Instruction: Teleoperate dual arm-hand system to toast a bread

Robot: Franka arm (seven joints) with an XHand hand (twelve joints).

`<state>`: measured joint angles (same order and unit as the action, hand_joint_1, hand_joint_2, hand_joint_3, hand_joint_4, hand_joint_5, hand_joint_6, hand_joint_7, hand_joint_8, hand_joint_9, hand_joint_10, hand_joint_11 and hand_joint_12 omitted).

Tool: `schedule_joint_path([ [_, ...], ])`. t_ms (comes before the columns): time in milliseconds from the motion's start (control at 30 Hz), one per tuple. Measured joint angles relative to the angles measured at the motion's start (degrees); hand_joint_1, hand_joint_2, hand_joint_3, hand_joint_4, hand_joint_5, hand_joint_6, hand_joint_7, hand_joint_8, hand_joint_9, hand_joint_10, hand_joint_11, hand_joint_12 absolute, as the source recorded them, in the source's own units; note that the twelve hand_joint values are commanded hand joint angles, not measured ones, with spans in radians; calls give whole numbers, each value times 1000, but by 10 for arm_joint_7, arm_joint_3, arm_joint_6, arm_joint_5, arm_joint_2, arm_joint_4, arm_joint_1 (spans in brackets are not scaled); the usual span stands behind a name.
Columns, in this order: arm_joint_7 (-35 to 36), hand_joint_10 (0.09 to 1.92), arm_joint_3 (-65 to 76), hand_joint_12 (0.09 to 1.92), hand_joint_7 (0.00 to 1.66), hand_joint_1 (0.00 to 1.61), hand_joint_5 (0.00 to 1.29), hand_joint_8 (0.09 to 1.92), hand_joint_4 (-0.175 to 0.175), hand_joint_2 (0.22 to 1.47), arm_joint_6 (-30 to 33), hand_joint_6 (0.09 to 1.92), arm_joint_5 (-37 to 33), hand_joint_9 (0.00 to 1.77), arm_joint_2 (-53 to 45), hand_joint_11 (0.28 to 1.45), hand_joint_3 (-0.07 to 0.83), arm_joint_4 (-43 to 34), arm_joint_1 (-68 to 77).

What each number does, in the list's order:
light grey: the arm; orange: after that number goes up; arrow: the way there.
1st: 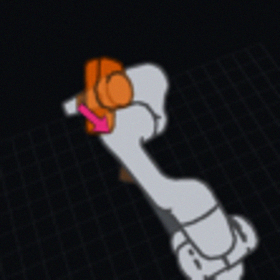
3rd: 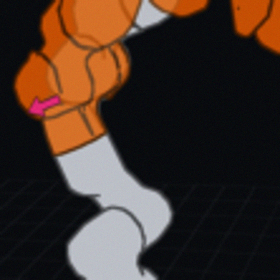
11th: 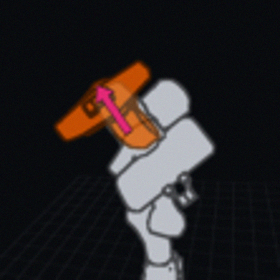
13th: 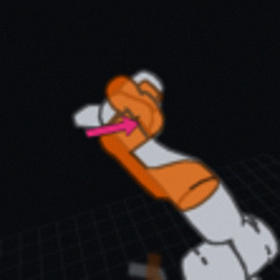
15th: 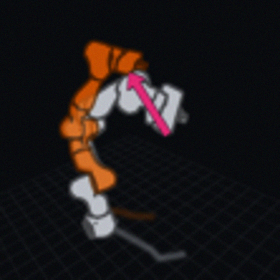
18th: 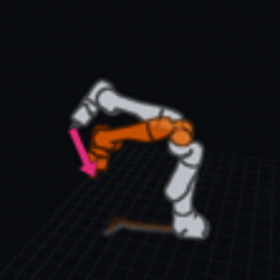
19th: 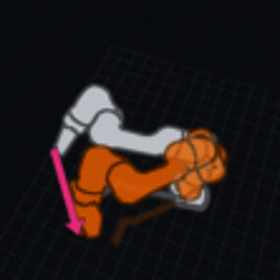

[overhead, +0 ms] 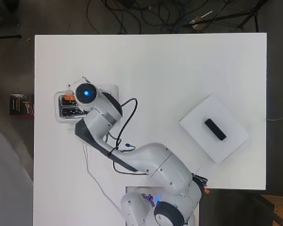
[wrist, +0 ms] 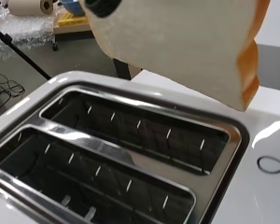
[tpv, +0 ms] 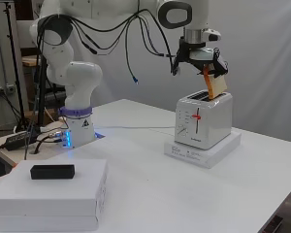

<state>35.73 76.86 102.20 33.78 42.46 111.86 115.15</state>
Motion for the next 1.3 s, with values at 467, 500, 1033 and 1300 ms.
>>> schedule_joint_path([
  [467, 55, 941, 78, 134, 916, 1360, 887, 882, -175, 1121, -125, 1288, -49, 1026, -8, 747, -1, -98, 89],
  [500, 54, 939, 75, 114, 908, 1359, 879, 903, -175, 1124, -122, 1303, -49, 1021, -8, 742, 0, -95, 83],
  [1033, 57, 1025, 64, 87, 808, 1349, 795, 1089, -175, 1161, -100, 1395, -80, 972, 1, 731, 0, -85, 71],
  [1300, 28, 1035, 21, 87, 785, 1343, 787, 1145, -175, 1176, -84, 1443, -83, 917, 9, 706, 0, -57, 17],
])
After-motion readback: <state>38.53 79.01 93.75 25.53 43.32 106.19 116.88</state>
